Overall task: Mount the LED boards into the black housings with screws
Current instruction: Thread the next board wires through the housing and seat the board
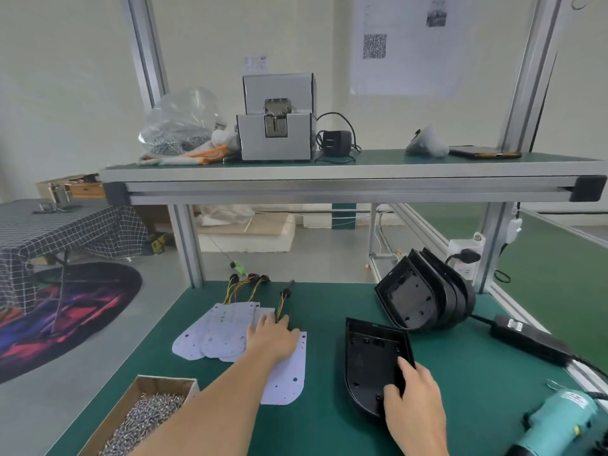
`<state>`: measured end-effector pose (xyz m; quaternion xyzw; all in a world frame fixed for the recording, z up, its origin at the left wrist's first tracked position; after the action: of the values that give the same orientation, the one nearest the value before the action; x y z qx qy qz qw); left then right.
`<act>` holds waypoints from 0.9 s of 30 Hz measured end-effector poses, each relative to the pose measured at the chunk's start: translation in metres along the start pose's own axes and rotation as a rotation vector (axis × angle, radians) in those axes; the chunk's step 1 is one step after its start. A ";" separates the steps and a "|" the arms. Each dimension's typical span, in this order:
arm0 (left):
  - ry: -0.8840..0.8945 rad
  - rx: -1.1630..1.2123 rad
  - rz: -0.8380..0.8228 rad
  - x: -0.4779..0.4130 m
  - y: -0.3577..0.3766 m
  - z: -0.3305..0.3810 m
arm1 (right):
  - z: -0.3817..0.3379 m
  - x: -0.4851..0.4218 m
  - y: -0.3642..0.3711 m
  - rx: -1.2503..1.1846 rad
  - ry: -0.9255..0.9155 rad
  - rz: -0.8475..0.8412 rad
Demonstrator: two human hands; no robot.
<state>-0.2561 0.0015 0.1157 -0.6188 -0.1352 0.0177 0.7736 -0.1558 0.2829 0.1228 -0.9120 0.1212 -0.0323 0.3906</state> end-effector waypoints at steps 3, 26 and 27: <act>0.030 -0.016 0.093 0.008 0.001 0.006 | 0.000 -0.001 0.001 0.011 -0.021 -0.004; -0.171 0.289 -0.147 0.077 -0.002 0.034 | 0.005 0.058 -0.011 -0.145 -0.044 -0.006; -0.168 0.355 -0.159 0.081 0.000 0.036 | 0.005 0.060 -0.011 -0.150 -0.045 -0.002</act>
<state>-0.1865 0.0520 0.1377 -0.4563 -0.2425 0.0319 0.8556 -0.0952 0.2794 0.1253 -0.9393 0.1136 -0.0029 0.3239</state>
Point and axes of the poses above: each hand's wrist, its own x-axis away from the middle knuckle, its own y-axis out of the palm, z = x × y, the point moved 7 cm from there along -x, towards the middle knuckle, and after that the axes turned 1 degree about z, right-handed, at the moved point
